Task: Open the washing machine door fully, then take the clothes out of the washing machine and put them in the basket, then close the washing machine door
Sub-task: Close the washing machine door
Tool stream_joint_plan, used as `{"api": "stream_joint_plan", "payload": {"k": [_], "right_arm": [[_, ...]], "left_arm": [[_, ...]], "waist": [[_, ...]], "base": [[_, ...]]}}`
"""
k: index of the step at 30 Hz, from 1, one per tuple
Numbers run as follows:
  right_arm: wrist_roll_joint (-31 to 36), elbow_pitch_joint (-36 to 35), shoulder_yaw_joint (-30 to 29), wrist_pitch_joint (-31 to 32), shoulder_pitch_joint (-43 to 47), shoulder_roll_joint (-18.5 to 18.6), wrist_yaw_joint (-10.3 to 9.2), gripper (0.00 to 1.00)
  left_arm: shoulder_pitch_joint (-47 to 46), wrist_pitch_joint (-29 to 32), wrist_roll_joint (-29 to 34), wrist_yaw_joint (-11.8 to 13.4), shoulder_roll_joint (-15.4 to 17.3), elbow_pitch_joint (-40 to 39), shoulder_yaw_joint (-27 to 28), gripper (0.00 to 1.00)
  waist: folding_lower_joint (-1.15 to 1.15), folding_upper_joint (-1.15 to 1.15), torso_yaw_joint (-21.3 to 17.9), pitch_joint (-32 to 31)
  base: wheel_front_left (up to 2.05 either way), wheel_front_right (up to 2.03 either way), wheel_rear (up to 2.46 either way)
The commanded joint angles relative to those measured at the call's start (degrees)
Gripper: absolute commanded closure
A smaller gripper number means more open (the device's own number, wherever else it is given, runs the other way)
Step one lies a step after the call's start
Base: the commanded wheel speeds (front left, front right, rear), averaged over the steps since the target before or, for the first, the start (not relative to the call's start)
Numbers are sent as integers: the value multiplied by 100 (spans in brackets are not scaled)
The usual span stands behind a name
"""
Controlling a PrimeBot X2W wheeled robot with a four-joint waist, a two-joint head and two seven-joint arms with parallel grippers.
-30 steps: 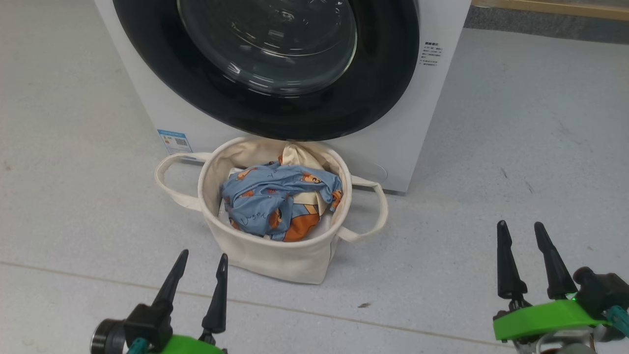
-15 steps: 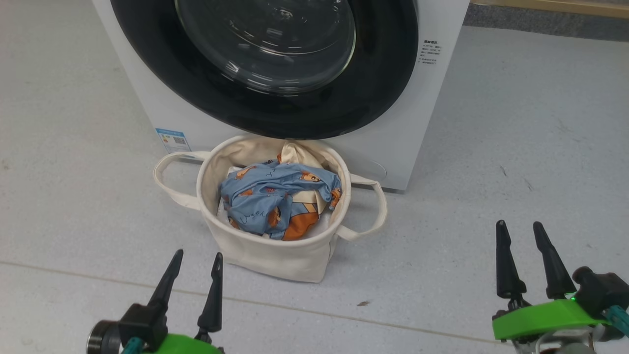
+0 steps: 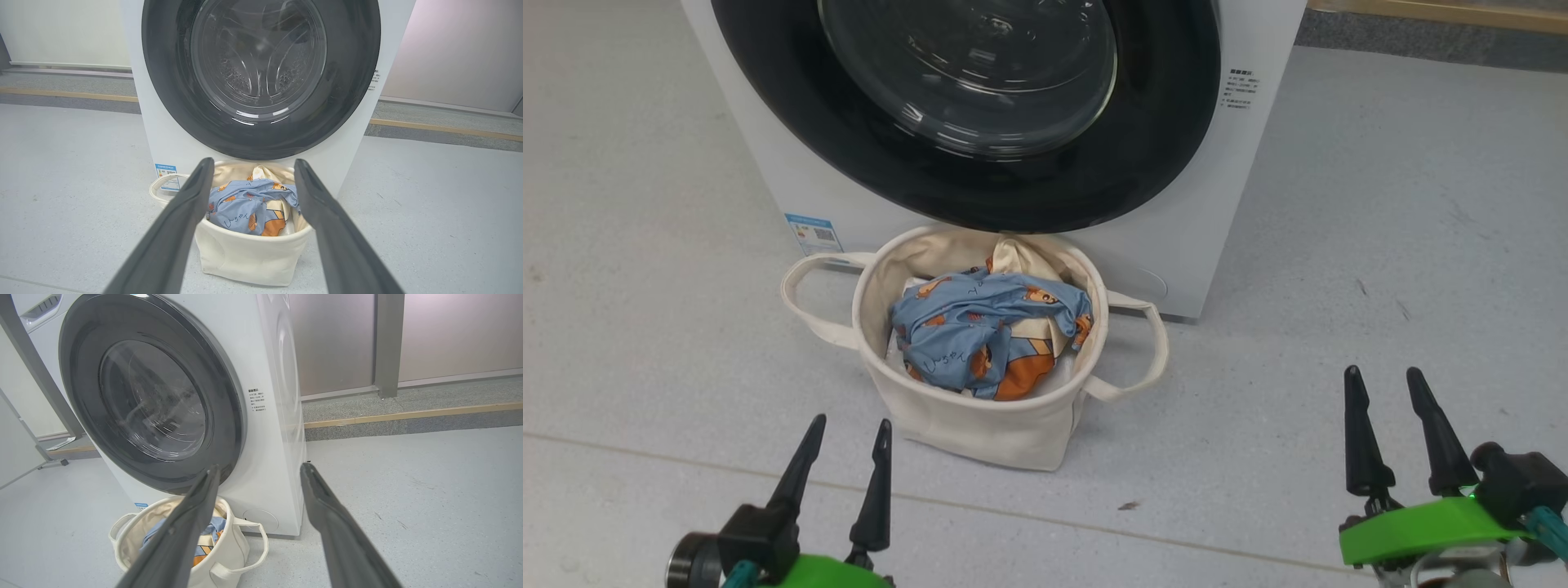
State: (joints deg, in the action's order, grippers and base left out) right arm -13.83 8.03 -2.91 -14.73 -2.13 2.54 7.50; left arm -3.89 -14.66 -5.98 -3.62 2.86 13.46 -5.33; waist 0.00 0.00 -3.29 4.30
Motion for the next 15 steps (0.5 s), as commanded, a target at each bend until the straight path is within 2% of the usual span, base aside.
{"api": "stream_joint_plan", "payload": {"k": [1,15], "right_arm": [[28,-207,129,-27,-224,34,-1,0],[16,-199,119,-27,-226,33,-1,0]], "left_arm": [[-135,-34,-42,-18,4,-170,207,0],[-133,-34,-11,-3,2,-130,166,0]], "waist": [[0,0,0,2],[0,0,-2,3]], "base": [[0,0,0],[0,0,0]]}}
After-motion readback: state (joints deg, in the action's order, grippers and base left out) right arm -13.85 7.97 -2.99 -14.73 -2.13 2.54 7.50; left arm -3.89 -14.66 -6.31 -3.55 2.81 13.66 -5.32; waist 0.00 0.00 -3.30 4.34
